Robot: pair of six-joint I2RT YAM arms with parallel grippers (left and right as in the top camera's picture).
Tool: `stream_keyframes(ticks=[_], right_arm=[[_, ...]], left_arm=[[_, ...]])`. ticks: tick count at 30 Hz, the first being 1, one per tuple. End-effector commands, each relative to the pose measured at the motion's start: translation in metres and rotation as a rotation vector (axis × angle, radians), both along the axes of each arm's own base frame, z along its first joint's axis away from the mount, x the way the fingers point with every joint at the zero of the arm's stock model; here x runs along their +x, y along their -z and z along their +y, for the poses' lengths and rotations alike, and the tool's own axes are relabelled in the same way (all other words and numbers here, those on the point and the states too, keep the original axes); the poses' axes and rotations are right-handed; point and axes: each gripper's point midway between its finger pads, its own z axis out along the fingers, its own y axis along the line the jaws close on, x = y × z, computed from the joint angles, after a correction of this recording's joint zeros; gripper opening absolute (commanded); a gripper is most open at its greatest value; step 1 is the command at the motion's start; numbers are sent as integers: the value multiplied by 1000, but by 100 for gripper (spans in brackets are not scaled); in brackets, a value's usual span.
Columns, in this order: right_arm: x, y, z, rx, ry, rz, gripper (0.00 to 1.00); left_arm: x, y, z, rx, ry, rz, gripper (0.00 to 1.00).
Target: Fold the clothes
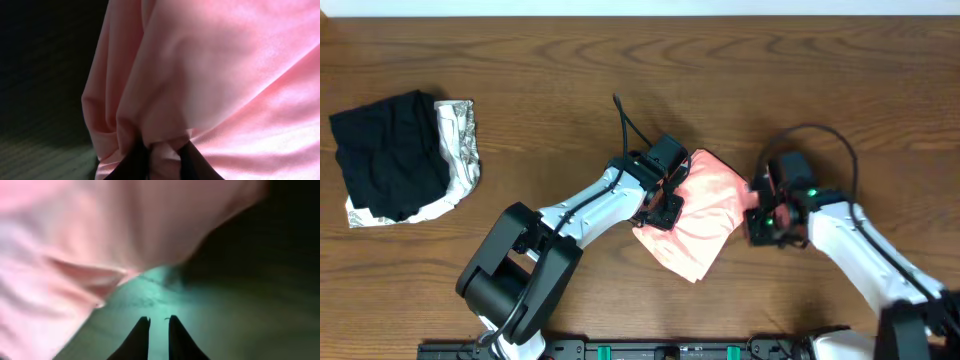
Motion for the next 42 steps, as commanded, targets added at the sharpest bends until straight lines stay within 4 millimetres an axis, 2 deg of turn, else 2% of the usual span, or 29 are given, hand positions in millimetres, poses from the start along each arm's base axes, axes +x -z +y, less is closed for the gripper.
stream_keyframes(ticks=[1, 4, 7, 10, 18, 23, 27, 30, 32, 36, 38, 39, 42], right_arm=[[43, -60, -8, -38, 25, -212, 13], [58, -86, 1, 12, 17, -294, 14], [63, -86, 7, 40, 9, -307, 14], [61, -67, 8, 38, 7, -255, 14], [53, 5, 24, 102, -17, -76, 15], [37, 45, 21, 72, -29, 63, 14], [25, 62, 12, 18, -21, 138, 13], [24, 63, 4, -24, -16, 139, 13], [28, 60, 2, -31, -14, 123, 17], [41, 47, 2, -40, -20, 76, 20], [50, 34, 4, -35, -30, 46, 22], [55, 25, 5, -33, -35, 27, 24], [69, -2, 7, -29, -35, -36, 24]], left_arm=[[2, -5, 4, 2, -11, -12, 23], [3, -5, 3, 0, -11, -14, 23], [3, -5, 3, 0, -11, -15, 24], [3, -5, 3, 0, -11, -14, 24], [2, -5, 3, 0, -11, -14, 24], [2, -5, 3, 1, -11, -14, 24], [2, -5, 3, 1, -11, -14, 24], [3, -6, 3, 0, -11, -16, 24], [4, -7, 4, -2, -8, -19, 24], [5, -14, 3, -15, -8, -36, 24], [6, -22, 2, -28, -8, -52, 25], [7, -27, 1, -36, -8, -62, 36], [8, -48, 1, -65, 26, -115, 41]])
